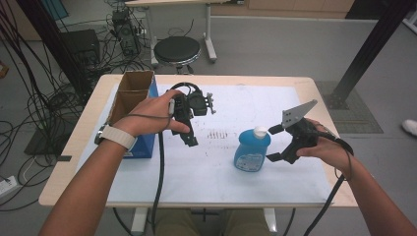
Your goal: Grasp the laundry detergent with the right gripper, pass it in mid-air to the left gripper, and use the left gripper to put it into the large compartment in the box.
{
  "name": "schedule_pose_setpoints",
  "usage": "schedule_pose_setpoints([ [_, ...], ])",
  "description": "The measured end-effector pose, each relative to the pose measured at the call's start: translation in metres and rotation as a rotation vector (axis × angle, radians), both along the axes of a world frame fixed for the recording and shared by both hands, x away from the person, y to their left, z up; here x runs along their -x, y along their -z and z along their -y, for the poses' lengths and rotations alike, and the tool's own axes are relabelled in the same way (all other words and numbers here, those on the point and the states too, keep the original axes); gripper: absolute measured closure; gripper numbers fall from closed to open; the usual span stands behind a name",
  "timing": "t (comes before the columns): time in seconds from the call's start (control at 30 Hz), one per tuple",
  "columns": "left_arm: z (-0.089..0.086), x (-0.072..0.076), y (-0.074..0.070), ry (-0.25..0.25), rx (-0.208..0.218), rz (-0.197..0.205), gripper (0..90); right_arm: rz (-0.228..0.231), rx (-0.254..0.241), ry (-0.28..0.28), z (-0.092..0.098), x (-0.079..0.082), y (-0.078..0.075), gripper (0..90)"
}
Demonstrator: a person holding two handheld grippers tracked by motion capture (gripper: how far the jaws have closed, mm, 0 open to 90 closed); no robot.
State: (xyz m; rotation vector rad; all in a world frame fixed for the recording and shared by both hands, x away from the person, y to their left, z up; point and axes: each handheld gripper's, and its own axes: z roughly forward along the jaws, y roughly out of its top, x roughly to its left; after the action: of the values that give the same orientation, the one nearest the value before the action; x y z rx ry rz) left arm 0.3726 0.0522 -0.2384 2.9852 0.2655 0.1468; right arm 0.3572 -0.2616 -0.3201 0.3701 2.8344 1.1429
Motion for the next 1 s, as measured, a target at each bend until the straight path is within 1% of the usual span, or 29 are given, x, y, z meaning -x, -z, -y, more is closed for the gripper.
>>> schedule_pose_setpoints([
  [0.1, -0.0003, 0.0001, 0.0002, -0.006, 0.005, 0.0, 11.5, -0.001, 0.002, 0.002, 0.0002, 0.0, 0.0002, 4.9],
  [0.3, -0.0001, -0.0002, -0.0001, -0.001, -0.001, -0.001, 11.5, -0.001, 0.001, 0.0, 0.0001, 0.0003, 0.0003, 4.9],
  [0.43, -0.0007, -0.0002, 0.0001, -0.007, 0.004, -0.001, 11.5, -0.001, 0.001, 0.001, 0.0005, 0.0003, 0.0008, 4.9],
  [0.6, -0.0009, -0.0004, 0.0005, -0.004, 0.003, 0.001, 11.5, -0.009, -0.005, 0.006, 0.0009, 0.0, 0.0013, 4.9],
  [0.9, -0.0008, -0.0003, 0.0012, -0.009, 0.01, 0.001, 11.5, 0.007, -0.016, 0.008, 0.0, 0.0008, 0.0021, 4.8],
  [1.0, -0.001, -0.0006, 0.001, -0.006, 0.006, 0.001, 11.5, 0.01, -0.016, 0.006, -0.0011, 0.0012, 0.0037, 4.8],
])
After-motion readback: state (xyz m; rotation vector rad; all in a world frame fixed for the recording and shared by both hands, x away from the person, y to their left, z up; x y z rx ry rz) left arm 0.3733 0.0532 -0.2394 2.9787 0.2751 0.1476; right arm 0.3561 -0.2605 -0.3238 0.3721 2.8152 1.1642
